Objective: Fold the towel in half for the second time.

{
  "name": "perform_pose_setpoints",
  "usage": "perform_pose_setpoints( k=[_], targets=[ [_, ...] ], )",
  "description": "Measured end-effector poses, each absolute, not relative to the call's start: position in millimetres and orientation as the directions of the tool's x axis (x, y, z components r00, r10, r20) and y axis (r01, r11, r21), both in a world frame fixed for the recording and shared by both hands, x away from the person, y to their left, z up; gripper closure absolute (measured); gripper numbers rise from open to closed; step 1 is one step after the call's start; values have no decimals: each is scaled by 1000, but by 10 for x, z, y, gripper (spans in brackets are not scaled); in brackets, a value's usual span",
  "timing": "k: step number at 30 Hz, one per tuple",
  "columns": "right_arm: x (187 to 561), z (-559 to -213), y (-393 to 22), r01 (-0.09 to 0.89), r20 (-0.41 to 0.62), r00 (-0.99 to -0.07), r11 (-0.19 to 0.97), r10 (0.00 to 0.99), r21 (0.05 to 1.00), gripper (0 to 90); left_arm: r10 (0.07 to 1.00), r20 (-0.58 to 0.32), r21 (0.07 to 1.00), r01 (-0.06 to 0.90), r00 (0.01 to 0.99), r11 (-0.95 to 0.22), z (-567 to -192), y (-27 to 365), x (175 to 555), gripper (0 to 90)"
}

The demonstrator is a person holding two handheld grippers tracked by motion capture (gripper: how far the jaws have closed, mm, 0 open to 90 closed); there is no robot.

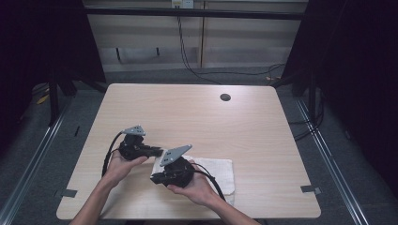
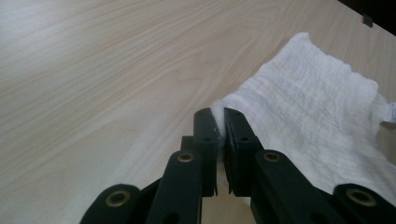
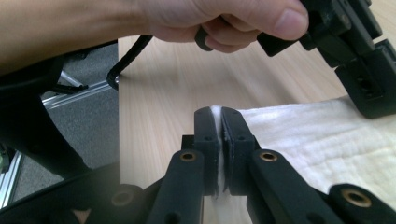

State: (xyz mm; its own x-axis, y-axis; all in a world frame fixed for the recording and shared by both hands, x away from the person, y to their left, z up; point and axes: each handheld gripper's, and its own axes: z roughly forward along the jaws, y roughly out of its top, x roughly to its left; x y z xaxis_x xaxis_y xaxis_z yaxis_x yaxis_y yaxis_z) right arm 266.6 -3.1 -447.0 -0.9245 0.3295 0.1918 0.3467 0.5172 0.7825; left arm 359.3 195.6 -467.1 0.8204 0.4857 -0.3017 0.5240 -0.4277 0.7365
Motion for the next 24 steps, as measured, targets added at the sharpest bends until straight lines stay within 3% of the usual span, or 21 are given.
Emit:
perform_pose_setpoints(
  k=[14, 17, 24],
  targets=[
    [2775, -4263, 217, 320, 186, -934, 484, 304, 815, 858, 534, -286, 789, 512, 796, -340, -4355, 2403, 3598, 844],
    [2830, -4191, 232, 339, 230, -929, 412, 290, 846, 859, 550, -267, 791, 506, 791, -344, -4284, 2430, 3569, 845],
    [2763, -4334, 245, 340, 218, -928, 447, 302, 827, 859, 540, -253, 773, 503, 803, -387, -4324, 2313, 3567, 845]
  ],
)
